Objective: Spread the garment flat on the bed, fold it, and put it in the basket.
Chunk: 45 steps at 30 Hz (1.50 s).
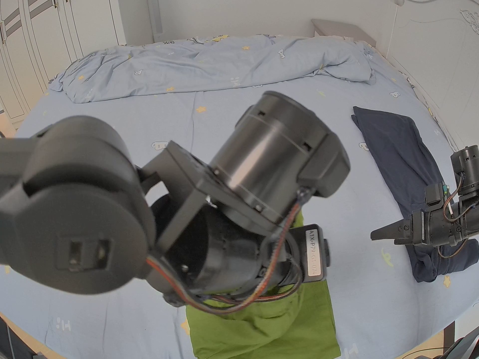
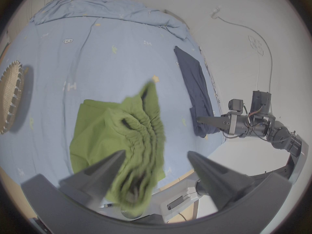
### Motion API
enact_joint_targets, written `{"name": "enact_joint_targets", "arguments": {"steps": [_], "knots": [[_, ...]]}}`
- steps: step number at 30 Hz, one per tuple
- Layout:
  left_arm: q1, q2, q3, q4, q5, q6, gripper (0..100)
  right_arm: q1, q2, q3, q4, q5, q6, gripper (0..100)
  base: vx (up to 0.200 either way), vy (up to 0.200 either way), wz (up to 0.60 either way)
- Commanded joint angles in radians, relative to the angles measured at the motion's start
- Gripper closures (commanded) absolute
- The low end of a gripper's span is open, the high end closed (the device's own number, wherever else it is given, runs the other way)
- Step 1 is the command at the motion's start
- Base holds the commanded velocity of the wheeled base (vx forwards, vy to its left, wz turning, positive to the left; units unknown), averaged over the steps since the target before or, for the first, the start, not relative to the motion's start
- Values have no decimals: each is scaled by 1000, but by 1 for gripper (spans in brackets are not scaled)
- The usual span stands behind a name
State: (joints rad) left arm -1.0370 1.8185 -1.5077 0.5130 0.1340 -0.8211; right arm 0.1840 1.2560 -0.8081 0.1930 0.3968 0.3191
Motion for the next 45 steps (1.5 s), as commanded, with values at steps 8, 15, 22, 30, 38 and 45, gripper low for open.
{"name": "enact_joint_targets", "arguments": {"steps": [8, 15, 22, 30, 38, 45], "knots": [[-40, 7, 32, -71, 10, -87, 0, -1, 3, 0, 0, 0, 0, 0, 0, 0, 0], [170, -143, 231, -116, -143, -84, 0, 5, 2, -6, 0, 2, 0, 0, 0, 0, 0], [546, -275, 538, -264, -571, 229, 0, 8, 2, -89, 0, 5, 8, 0, 0, 0, 0], [723, -173, 845, -571, -800, 513, 0, 5, -1, -111, 0, 10, 14, 0, 0, 0, 0], [667, -71, 860, -651, -800, 514, 0, 9, -10, -106, 2, 10, 15, 0, 0, 0, 0], [600, 18, 848, -697, -795, 520, 0, 9, -6, -100, 0, 8, 14, 0, 0, 0, 0]]}}
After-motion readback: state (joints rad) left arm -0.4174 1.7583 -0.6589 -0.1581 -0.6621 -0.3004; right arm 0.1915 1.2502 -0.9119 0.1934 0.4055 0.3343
